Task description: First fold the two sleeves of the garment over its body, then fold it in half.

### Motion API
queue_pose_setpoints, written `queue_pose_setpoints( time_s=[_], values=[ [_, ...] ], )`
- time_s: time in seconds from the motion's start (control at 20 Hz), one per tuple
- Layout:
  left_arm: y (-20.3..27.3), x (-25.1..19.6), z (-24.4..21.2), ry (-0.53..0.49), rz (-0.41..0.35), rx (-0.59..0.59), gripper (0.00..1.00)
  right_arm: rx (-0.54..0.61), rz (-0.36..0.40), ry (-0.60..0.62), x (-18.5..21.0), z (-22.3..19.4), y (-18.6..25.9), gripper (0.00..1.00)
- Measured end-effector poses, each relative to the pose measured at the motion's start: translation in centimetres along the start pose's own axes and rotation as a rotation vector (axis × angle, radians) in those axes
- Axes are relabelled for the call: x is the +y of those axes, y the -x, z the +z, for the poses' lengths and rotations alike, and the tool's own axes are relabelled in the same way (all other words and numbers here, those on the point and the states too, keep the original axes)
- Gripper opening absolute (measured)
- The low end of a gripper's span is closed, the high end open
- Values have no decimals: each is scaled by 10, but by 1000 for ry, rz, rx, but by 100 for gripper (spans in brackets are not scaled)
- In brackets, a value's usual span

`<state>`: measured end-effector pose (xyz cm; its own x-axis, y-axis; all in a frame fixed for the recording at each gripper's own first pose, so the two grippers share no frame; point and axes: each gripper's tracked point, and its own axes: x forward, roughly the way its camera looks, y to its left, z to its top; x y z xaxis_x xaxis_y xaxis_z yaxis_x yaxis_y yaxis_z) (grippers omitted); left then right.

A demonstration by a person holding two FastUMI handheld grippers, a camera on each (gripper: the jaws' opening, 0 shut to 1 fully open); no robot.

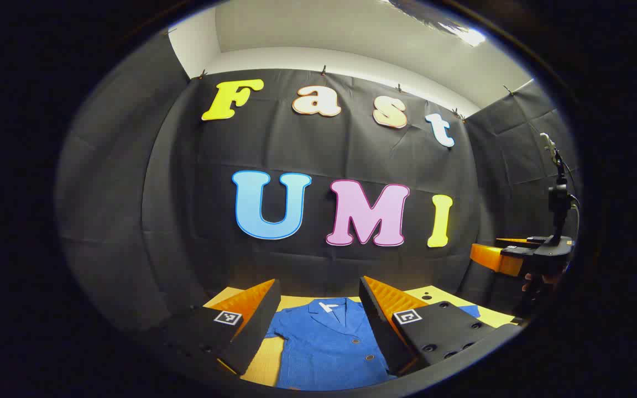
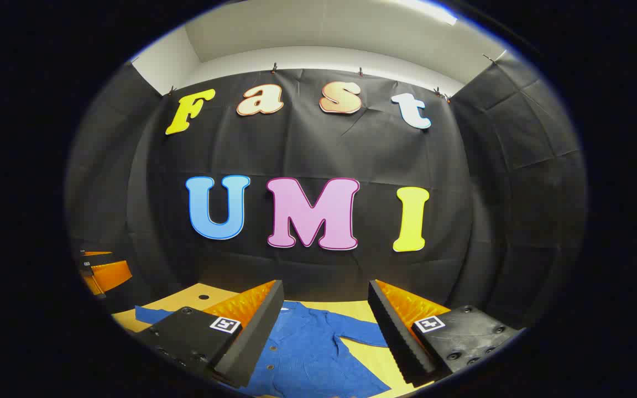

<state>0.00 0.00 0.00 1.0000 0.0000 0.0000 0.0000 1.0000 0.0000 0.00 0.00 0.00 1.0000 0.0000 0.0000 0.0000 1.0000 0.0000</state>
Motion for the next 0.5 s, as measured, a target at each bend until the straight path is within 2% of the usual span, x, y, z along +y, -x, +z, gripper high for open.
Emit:
queue_pose_setpoints(
  time_s=[0.5],
  values=[
    [-3,-3,-1,-1,-2,5,82,4,0,-1,-5,-2,-2,97]
  ],
)
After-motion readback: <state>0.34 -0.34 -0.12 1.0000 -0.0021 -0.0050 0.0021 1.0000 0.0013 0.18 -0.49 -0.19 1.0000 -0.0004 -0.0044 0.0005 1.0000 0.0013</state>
